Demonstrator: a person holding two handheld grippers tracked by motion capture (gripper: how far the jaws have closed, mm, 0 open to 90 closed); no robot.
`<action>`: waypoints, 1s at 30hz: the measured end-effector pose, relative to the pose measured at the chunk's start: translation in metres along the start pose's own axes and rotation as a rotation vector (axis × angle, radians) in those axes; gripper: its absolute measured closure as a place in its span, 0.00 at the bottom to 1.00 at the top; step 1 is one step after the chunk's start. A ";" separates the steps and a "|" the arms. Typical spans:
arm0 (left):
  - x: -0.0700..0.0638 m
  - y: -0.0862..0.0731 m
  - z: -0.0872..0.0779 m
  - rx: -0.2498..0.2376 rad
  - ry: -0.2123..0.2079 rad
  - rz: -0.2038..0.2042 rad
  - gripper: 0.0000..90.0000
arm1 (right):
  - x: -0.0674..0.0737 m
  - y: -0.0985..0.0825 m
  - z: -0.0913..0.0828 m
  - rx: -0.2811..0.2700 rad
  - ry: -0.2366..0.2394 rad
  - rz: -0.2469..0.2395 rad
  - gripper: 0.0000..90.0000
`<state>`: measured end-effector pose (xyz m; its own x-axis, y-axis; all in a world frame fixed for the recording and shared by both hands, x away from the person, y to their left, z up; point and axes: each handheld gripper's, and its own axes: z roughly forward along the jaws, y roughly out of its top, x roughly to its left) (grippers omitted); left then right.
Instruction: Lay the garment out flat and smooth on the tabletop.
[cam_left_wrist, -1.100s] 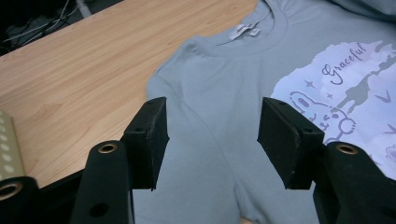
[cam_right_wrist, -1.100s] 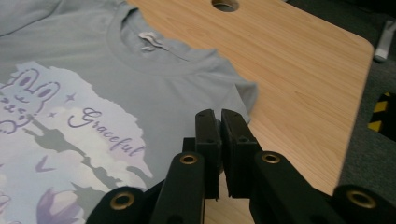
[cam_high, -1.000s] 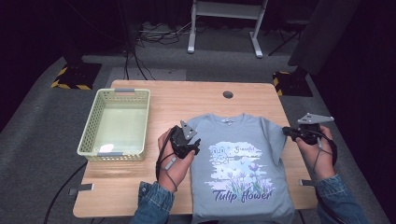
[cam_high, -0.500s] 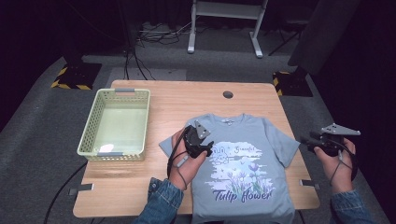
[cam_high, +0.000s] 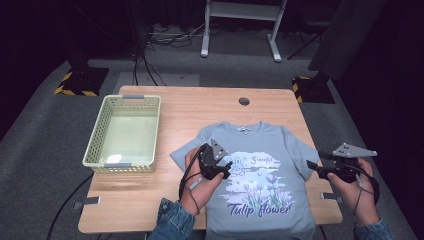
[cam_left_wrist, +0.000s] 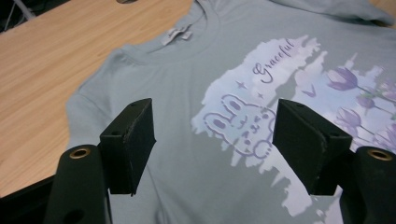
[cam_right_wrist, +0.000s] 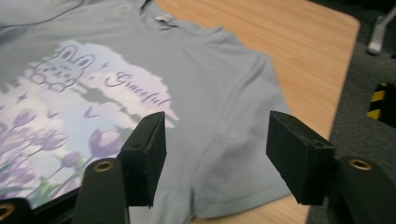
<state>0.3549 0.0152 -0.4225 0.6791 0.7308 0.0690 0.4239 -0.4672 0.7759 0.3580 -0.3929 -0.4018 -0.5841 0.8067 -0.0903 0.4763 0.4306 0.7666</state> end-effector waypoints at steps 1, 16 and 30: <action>-0.002 -0.003 0.000 0.002 -0.006 0.001 0.32 | 0.003 -0.001 0.000 0.004 0.011 -0.005 0.42; -0.019 -0.045 0.014 0.084 -0.057 -0.001 0.30 | 0.033 -0.035 0.028 0.115 0.151 -0.029 0.37; -0.014 -0.068 0.037 0.138 -0.078 -0.030 0.29 | 0.035 -0.060 0.066 0.156 0.167 -0.038 0.32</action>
<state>0.3386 0.0178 -0.4993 0.7070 0.7072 -0.0062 0.5197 -0.5137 0.6827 0.3524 -0.3635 -0.4927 -0.6981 0.7160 -0.0005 0.5404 0.5274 0.6556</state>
